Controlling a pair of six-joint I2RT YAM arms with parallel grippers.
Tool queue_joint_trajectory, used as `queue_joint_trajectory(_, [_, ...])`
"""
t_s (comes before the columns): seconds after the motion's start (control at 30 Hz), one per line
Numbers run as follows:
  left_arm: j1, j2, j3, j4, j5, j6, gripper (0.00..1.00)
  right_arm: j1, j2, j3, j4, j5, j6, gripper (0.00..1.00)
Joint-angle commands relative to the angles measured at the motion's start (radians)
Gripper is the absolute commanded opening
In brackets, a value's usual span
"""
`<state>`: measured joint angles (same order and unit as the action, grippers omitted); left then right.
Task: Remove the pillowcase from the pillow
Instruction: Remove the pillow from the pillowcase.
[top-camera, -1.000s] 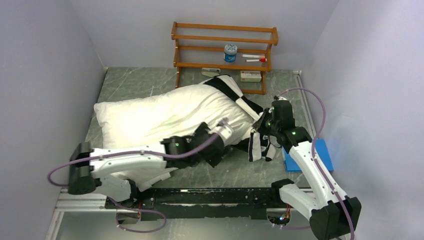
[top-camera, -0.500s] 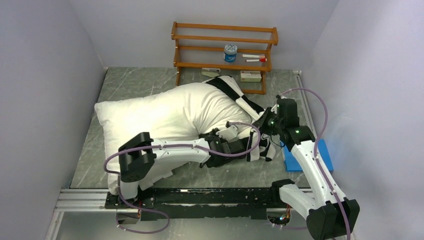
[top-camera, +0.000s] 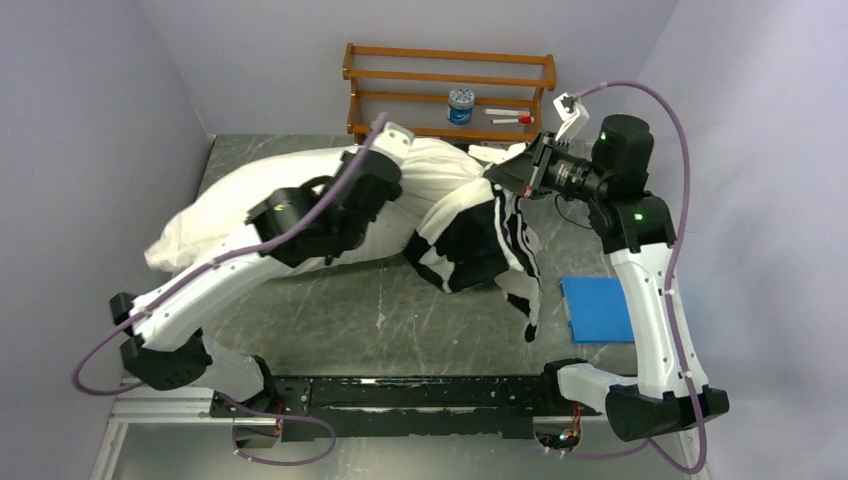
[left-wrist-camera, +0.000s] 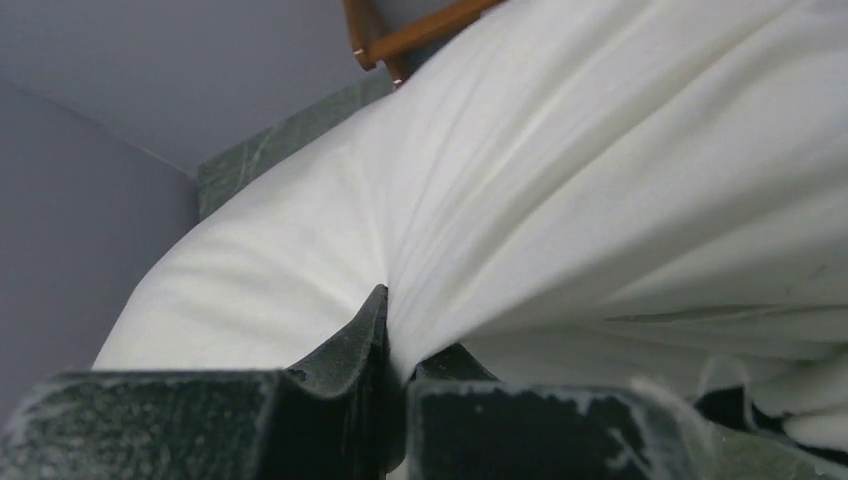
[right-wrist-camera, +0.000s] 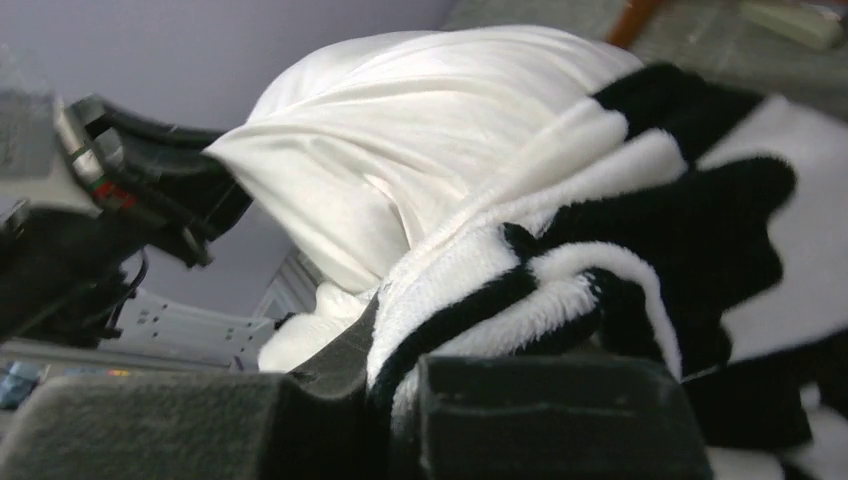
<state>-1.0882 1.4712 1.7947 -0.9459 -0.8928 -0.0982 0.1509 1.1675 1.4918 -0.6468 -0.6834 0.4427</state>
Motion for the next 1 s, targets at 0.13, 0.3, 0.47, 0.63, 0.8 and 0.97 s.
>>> queue_joint_trajectory(0.13, [0.103, -0.125, -0.035, -0.057, -0.013, 0.104, 0.05, -0.022, 0.054, -0.007, -0.193, 0.431, -0.155, 0.03])
queue_joint_trajectory(0.3, [0.139, -0.132, -0.167, -0.009, 0.032, 0.062, 0.05, -0.022, 0.057, -0.165, -0.181, 0.463, -0.182, 0.0])
queue_joint_trajectory(0.47, [0.218, -0.12, -0.184, 0.001, 0.025, 0.044, 0.05, -0.029, 0.045, -0.105, -0.268, 0.985, -0.143, 0.0])
queue_joint_trajectory(0.63, [0.239, -0.17, -0.211, 0.063, 0.197, 0.123, 0.05, -0.038, 0.003, -0.058, -0.208, 0.552, -0.199, 0.01])
queue_joint_trajectory(0.8, [0.239, -0.216, -0.246, 0.028, 0.208, 0.051, 0.05, -0.033, -0.01, -0.077, -0.171, 0.236, -0.19, 0.09])
queue_joint_trajectory(0.97, [0.239, -0.274, -0.262, -0.005, 0.193, -0.02, 0.05, 0.071, 0.029, -0.211, -0.319, 0.427, -0.175, 0.08])
